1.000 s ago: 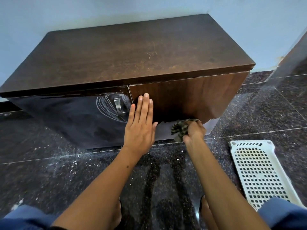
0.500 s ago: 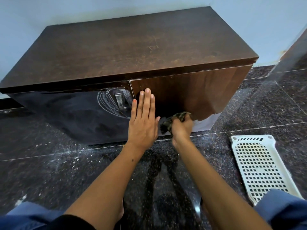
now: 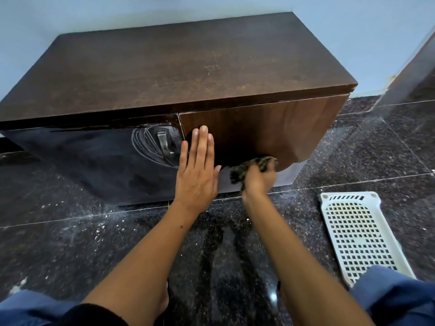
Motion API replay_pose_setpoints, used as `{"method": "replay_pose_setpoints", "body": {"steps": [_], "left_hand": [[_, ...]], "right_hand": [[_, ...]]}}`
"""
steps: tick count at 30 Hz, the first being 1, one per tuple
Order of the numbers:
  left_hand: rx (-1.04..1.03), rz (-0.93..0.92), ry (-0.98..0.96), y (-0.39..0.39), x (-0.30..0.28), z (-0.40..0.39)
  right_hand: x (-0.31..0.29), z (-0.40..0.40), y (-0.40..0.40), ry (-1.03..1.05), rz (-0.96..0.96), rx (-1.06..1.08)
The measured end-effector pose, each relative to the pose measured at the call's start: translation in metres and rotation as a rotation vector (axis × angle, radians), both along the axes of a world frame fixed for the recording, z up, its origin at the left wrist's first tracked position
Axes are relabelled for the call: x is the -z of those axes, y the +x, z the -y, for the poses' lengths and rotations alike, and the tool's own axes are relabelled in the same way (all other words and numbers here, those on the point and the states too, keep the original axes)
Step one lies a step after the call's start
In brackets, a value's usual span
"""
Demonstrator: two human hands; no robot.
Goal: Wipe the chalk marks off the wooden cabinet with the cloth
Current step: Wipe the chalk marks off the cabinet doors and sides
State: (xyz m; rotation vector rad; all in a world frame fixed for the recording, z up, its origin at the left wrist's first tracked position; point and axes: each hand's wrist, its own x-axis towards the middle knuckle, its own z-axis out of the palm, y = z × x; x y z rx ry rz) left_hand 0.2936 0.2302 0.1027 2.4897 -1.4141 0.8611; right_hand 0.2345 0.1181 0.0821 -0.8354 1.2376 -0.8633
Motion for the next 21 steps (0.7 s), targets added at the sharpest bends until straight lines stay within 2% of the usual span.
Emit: {"method": "replay_pose_setpoints", "body": {"steps": [3, 7, 11, 13, 18, 21], "left_hand": [[0.007, 0.005, 0.007, 0.001, -0.001, -0.001], [0.006, 0.009, 0.034, 0.002, -0.003, -0.003], [-0.012, 0.005, 0.012, -0.001, -0.002, 0.001], [-0.023, -0.004, 0.003, -0.003, -0.001, 0.004], [-0.007, 0.001, 0.001, -0.001, 0.001, 0.002], [0.019, 0.004, 0.004, 0.003, 0.001, 0.0]], "right_hand": [[0.012, -0.007, 0.0, 0.058, 0.012, -0.071], [0.024, 0.028, -0.018, 0.204, 0.003, -0.071], [0.023, 0.033, -0.017, 0.062, -0.049, 0.027], [0.019, 0.014, -0.006, 0.017, -0.06, 0.005], [0.029, 0.019, -0.01, 0.214, -0.021, -0.012], [0.028, 0.047, -0.026, 0.125, -0.098, 0.101]]}}
